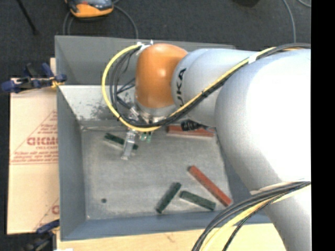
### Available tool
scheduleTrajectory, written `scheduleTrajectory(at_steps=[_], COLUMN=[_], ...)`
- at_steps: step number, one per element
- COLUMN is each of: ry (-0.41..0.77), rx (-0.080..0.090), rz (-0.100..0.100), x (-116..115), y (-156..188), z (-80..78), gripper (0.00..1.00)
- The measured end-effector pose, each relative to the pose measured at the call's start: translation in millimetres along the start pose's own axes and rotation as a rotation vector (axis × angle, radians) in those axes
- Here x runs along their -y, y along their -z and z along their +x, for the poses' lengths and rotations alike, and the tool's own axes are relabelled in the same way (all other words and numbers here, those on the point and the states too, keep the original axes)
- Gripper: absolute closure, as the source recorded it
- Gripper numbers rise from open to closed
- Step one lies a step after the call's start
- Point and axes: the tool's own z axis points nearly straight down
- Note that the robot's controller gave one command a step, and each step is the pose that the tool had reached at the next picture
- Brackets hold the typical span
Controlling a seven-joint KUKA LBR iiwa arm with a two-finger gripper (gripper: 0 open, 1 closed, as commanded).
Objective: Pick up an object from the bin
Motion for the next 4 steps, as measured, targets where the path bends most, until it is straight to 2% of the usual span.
scheduleTrajectory(at_steps=[1, 2, 4], ry=[-0.087, -0.322, -0.322], rx=[-0.006, -0.002, -0.004], rz=[-0.001, 0.0, 0.002], x=[6, 8, 8], y=[-31, -31, -29], z=[-17.7, 1.5, 2.4], gripper=[0.0, 1.0, 1.0])
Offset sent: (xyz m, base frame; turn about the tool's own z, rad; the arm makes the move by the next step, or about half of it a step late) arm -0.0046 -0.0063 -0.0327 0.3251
